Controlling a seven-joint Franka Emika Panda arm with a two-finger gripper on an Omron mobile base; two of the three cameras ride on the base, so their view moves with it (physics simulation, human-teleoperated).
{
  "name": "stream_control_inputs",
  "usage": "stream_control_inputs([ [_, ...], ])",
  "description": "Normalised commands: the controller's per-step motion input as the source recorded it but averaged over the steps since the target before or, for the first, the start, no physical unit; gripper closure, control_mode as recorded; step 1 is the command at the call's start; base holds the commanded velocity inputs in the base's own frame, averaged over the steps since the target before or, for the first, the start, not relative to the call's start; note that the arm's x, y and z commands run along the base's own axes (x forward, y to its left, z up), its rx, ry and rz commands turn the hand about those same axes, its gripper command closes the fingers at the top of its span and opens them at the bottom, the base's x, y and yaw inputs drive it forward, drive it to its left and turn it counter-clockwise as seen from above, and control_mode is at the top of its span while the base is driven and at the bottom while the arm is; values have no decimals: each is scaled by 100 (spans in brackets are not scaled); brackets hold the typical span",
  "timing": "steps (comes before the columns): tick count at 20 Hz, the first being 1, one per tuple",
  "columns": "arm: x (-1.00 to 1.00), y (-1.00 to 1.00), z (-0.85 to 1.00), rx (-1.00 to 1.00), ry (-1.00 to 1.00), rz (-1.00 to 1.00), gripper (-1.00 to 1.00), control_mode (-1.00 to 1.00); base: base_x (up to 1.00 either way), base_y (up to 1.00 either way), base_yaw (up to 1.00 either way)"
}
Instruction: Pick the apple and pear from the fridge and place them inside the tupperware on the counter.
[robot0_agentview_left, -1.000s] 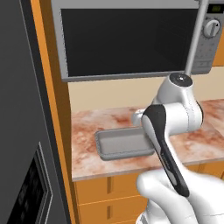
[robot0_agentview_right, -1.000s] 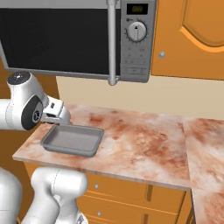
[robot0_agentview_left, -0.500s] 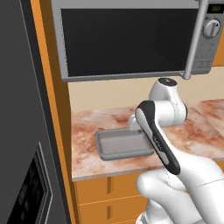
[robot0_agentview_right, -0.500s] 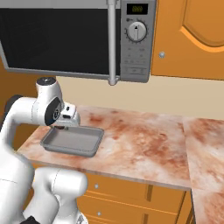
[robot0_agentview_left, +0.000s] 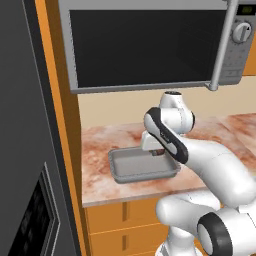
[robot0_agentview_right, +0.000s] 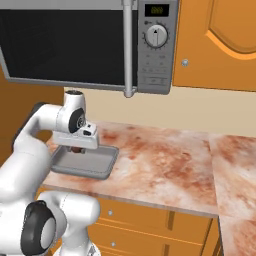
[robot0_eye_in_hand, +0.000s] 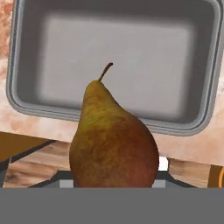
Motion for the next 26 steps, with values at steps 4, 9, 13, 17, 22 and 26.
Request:
stream_control_inputs([
  [4,24,0,-68,0,-5,0,100,-100,0,0,0],
  [9,31,0,-53,0,0,0,100,-100,0,0,0],
  [13,49,1,-36,0,0,0,100,-100,0,0,0],
  [17,50,3,-36,0,0,0,100,-100,0,0,0],
  [22,43,4,-37,0,0,0,100,-100,0,0,0],
  [26,24,2,-31,0,0,0,100,-100,0,0,0],
])
